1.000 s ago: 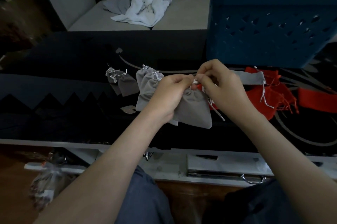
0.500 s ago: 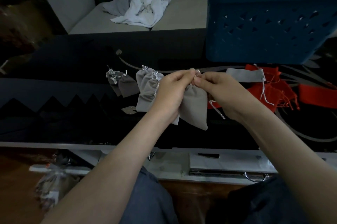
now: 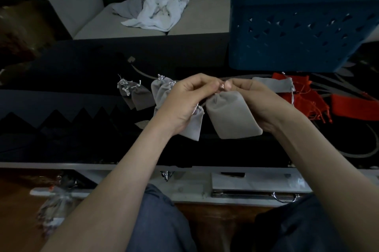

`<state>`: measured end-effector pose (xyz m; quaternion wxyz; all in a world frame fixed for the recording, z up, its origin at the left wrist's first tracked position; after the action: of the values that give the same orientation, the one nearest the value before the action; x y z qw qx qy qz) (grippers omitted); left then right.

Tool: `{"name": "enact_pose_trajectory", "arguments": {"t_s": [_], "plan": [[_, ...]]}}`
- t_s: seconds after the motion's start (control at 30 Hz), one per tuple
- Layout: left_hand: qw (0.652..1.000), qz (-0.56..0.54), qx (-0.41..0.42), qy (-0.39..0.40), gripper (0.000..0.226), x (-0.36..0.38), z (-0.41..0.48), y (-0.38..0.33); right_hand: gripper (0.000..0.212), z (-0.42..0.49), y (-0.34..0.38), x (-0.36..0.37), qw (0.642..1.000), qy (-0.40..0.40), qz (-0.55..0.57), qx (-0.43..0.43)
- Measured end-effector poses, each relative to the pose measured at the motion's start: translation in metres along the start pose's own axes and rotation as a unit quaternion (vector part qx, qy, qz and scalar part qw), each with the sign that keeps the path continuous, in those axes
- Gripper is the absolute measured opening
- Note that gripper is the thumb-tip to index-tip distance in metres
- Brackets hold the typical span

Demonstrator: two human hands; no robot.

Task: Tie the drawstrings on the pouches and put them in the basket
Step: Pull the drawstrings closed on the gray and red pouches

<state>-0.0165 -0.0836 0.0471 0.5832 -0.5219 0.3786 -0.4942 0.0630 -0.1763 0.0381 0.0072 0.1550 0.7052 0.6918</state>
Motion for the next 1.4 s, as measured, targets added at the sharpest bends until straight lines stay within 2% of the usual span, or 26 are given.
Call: {"name": "enact_pose_trajectory", "arguments": {"t_s": [0.13, 0.2, 0.3, 0.47, 0.63, 0.7, 0.83, 1.0, 1.07, 1.13, 1.2, 1.3, 1.4], "plan": [[0.983, 0.186, 0.001, -0.011, 0.011, -0.005, -0.004, -0.004, 0.017, 0.0, -0.002, -0.005, 0.994, 0.003, -0.106, 0.018], [0.971, 0.239, -0.007, -0.014, 0.012, -0.006, -0.004, -0.004, 0.014, 0.001, -0.001, -0.008, 0.985, 0.003, -0.171, 0.025], [0.967, 0.251, -0.04, -0.024, 0.013, -0.007, -0.006, 0.0, 0.012, 0.0, 0.001, -0.008, 0.965, -0.011, -0.258, 0.032], [0.958, 0.27, -0.091, -0.029, 0.01, -0.01, -0.004, 0.005, 0.014, 0.0, 0.006, -0.005, 0.888, -0.091, -0.451, -0.002], [0.931, 0.342, -0.117, -0.042, 0.003, -0.005, -0.002, 0.006, 0.013, 0.002, 0.005, -0.005, 0.861, -0.096, -0.5, -0.007], [0.909, 0.394, -0.13, -0.048, 0.007, -0.003, -0.003, 0.007, 0.015, 0.004, 0.003, -0.005, 0.855, -0.093, -0.511, -0.006], [0.853, 0.502, -0.129, -0.066, 0.008, 0.005, 0.002, 0.007, 0.015, 0.007, -0.001, -0.007, 0.854, -0.093, -0.511, 0.003], [0.735, 0.667, -0.091, -0.088, 0.014, 0.018, 0.008, 0.002, 0.013, 0.009, -0.002, -0.008, 0.854, -0.103, -0.509, 0.023], [0.722, 0.68, -0.077, -0.101, 0.012, 0.02, 0.007, -0.001, 0.013, 0.008, -0.001, -0.007, 0.86, -0.111, -0.499, 0.014], [0.724, 0.68, -0.029, -0.118, 0.008, 0.023, 0.005, -0.005, 0.015, 0.006, 0.002, -0.008, 0.874, -0.124, -0.47, -0.004], [0.73, 0.671, 0.041, -0.122, 0.001, 0.027, 0.002, -0.011, 0.019, 0.002, 0.005, -0.011, 0.909, -0.139, -0.392, -0.018], [0.725, 0.664, 0.123, -0.136, 0.009, 0.031, -0.005, -0.021, 0.025, -0.004, 0.007, -0.012, 0.964, -0.132, -0.229, -0.035], [0.712, 0.667, 0.167, -0.143, 0.01, 0.036, -0.01, -0.028, 0.024, -0.004, 0.008, -0.011, 0.972, -0.103, -0.211, -0.032]]}}
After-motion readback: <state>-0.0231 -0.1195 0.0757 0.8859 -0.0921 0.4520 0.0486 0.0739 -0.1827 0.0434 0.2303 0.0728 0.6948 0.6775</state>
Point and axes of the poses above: each hand's wrist, its own z-axis towards the middle knuckle, its own x-axis out of the palm, y = z × x, the point moved 6 cm from there along z, towards the middle knuckle, and after that the axes turned 14 degrees about y, right-handed, at the moved point
